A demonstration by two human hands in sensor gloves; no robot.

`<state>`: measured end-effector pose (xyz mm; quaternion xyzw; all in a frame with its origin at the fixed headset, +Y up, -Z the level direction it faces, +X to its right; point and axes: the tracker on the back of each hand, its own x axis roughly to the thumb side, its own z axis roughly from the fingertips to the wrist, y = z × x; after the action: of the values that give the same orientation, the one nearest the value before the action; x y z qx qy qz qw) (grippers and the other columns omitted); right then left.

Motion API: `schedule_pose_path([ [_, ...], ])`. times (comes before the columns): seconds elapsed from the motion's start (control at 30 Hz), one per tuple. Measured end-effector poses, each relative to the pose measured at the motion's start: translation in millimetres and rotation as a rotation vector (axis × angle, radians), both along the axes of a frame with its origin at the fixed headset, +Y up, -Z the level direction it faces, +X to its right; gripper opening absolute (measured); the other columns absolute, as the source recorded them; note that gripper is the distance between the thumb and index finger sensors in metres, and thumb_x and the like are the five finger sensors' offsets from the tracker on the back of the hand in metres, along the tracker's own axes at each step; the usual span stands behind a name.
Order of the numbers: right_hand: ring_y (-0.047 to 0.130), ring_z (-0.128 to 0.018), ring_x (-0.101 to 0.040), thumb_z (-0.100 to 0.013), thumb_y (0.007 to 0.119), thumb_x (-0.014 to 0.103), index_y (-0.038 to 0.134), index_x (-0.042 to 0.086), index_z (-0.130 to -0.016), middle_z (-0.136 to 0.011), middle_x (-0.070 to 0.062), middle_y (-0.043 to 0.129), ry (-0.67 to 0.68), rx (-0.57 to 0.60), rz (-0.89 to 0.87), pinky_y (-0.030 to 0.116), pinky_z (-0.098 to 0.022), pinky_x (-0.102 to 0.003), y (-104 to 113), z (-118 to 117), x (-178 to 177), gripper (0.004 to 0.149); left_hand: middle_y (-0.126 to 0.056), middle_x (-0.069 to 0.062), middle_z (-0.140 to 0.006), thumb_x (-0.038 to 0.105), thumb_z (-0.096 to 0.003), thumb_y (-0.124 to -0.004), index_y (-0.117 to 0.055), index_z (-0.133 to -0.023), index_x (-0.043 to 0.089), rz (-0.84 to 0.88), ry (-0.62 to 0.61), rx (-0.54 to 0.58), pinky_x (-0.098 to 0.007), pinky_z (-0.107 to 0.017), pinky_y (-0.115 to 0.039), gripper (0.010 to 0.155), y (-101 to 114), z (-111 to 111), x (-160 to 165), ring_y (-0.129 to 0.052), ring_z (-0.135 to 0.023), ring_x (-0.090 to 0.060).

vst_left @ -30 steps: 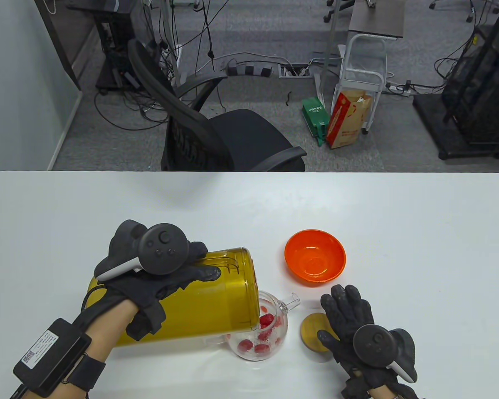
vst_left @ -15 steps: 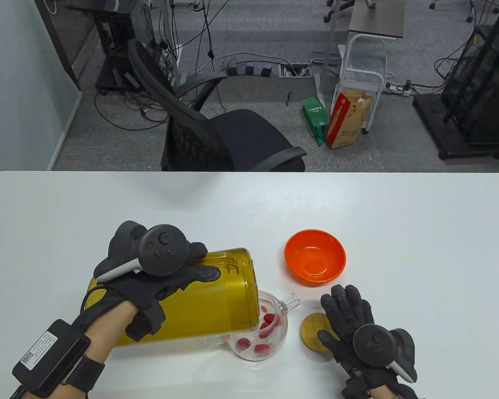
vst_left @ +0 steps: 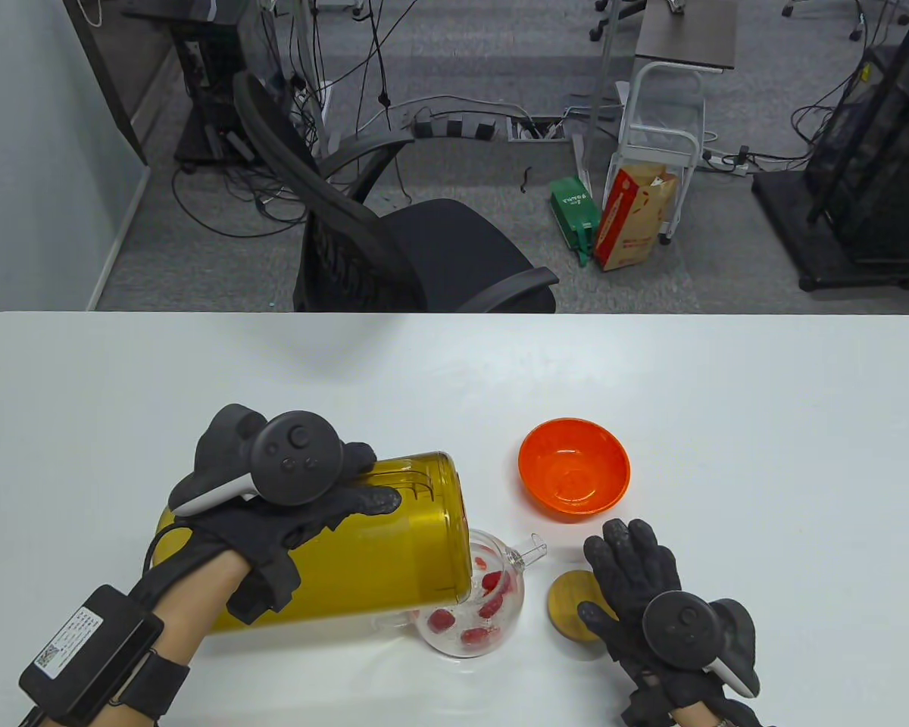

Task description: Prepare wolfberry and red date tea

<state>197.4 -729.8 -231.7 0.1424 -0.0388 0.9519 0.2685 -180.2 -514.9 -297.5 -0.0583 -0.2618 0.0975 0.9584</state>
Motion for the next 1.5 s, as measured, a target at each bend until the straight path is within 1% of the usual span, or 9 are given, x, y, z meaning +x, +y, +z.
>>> schedule_pose_path([
  [1.5, 0.014, -0.107, -0.033, -0.054, 0.083, 0.035, 0.041, 0.014, -0.114, -0.121, -0.010, 0.027, -0.002, 0.010, 0.001, 0.020, -0.076, -0.057, 0.9, 0.8, 0.8, 0.076, -0.095, -0.007, -0.047, 0.066, -0.0451, -0.065, -0.085, -0.076, 0.018, -0.011, 0.006, -0.005, -0.040, -0.021, -0.086, 0.061, 2.5, 1.2, 2.1, -0.096, -0.021, -0.017],
])
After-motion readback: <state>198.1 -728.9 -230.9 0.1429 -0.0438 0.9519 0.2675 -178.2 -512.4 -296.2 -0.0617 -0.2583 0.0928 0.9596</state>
